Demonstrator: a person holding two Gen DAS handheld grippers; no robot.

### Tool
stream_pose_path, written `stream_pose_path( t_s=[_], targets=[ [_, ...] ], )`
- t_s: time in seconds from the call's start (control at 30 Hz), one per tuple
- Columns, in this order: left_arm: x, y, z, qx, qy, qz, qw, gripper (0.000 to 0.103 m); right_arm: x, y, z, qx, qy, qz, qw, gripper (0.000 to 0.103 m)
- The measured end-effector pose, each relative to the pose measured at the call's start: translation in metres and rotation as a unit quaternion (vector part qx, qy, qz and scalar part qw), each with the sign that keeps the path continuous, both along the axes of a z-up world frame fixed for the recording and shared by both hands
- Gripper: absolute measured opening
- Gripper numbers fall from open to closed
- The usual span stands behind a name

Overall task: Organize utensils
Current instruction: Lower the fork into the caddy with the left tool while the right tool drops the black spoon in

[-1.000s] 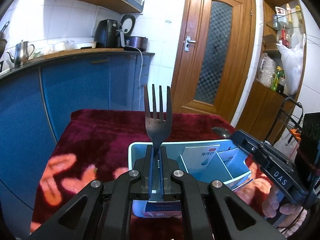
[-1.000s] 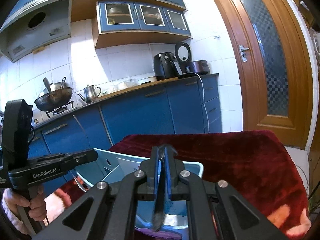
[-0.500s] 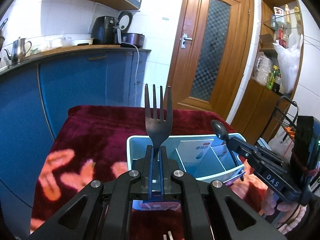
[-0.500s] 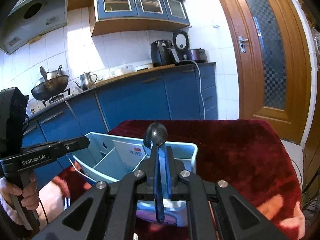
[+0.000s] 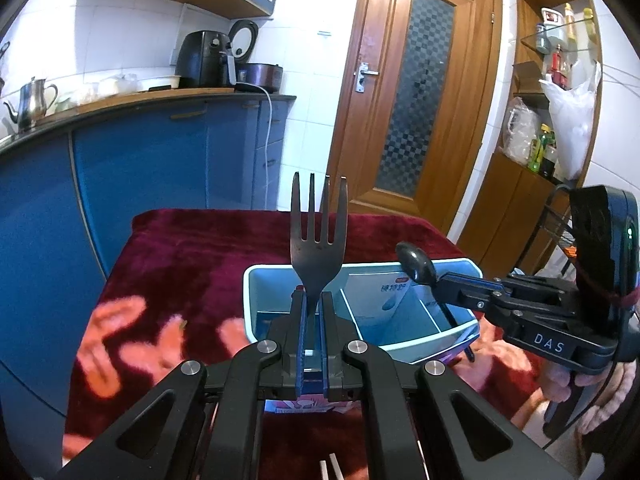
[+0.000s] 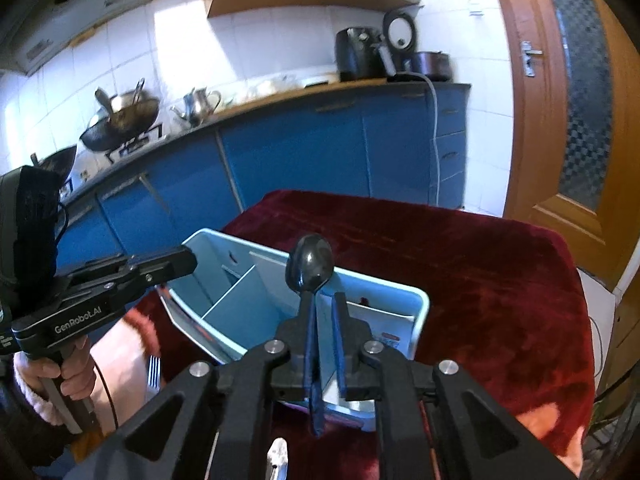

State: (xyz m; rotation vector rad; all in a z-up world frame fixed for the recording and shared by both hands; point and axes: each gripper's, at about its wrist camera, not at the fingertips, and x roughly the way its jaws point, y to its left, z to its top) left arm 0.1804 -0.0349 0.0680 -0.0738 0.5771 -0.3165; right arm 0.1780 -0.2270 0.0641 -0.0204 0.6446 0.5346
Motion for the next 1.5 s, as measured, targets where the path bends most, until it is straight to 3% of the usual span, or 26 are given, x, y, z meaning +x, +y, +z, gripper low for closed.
stream_pose_path(
  t_s=[0.13, 0.57, 0.87, 1.27, 1.5],
  targets=[
    [-0.001, 0.000, 0.001, 0.000, 0.002, -0.002, 1.0000, 0.006, -0.002, 0.005, -0.001, -0.015, 0.004, 0.005, 1.000, 0.015],
    [-0.011, -0.001, 0.006, 0.000, 0.012, -0.013, 0.9998, 0.006, -0.005, -0.015, 0.000, 0.004, 0.025, -0.031, 0.999, 0.016],
    [-0.016, -0.005, 0.007, 0.006, 0.013, -0.018, 0.9997, 0.006, -0.002, -0.010, -0.002, -0.003, 0.036, -0.013, 0.999, 0.018],
    [-0.019, -0.007, 0.009, 0.012, 0.015, -0.020, 0.9996, 0.006, 0.015, -0.013, -0.004, 0.057, 0.104, 0.014, 0.993, 0.019],
    [-0.021, -0.008, 0.010, 0.014, 0.016, -0.023, 0.9995, 0.011, 0.012, -0.018, 0.000, 0.057, 0.105, 0.005, 0.993, 0.022]
  ],
)
